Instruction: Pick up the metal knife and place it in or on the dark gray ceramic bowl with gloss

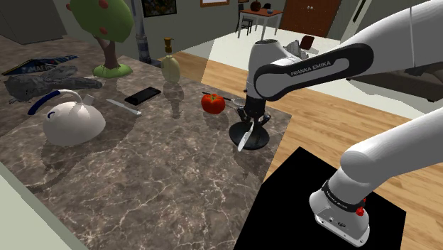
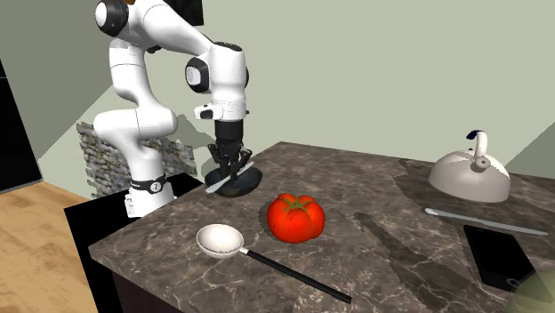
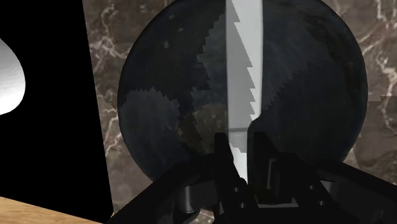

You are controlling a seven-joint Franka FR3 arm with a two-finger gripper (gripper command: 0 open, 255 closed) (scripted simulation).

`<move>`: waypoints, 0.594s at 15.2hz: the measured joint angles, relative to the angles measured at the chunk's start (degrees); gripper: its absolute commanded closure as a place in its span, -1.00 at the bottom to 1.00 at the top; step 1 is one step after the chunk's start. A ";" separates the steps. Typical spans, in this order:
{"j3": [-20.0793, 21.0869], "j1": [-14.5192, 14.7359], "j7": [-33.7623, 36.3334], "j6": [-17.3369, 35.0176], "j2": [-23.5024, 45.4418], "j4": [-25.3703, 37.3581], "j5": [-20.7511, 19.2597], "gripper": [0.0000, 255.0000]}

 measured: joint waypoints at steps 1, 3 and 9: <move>0.00 -0.01 0.00 0.11 0.01 -0.02 -0.01 1.00; 0.01 0.00 0.03 0.16 0.02 -0.04 -0.02 1.00; 0.04 0.06 0.03 0.19 0.08 -0.19 0.03 -1.00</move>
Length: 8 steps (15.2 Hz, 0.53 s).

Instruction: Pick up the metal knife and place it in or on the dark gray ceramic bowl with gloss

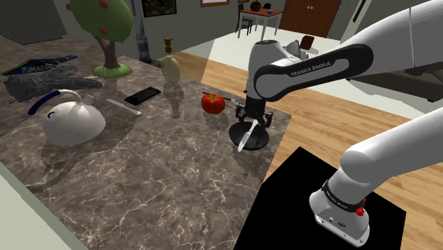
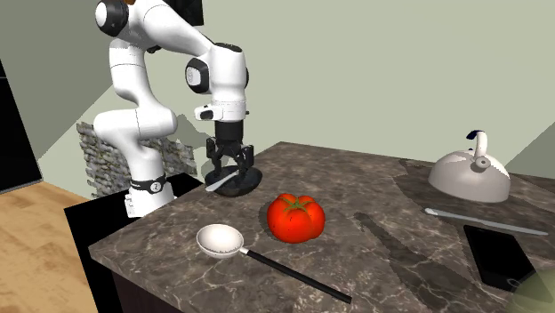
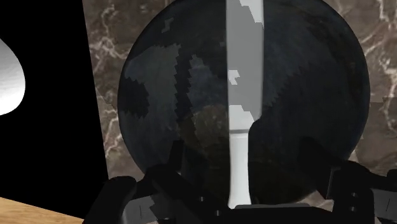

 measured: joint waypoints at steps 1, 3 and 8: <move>0.00 0.01 0.00 -0.01 0.00 -0.01 0.01 -1.00; 0.01 -0.01 0.00 0.00 0.05 0.02 -0.01 -1.00; -1.41 0.09 -0.31 -6.84 -2.50 4.47 -0.17 -1.00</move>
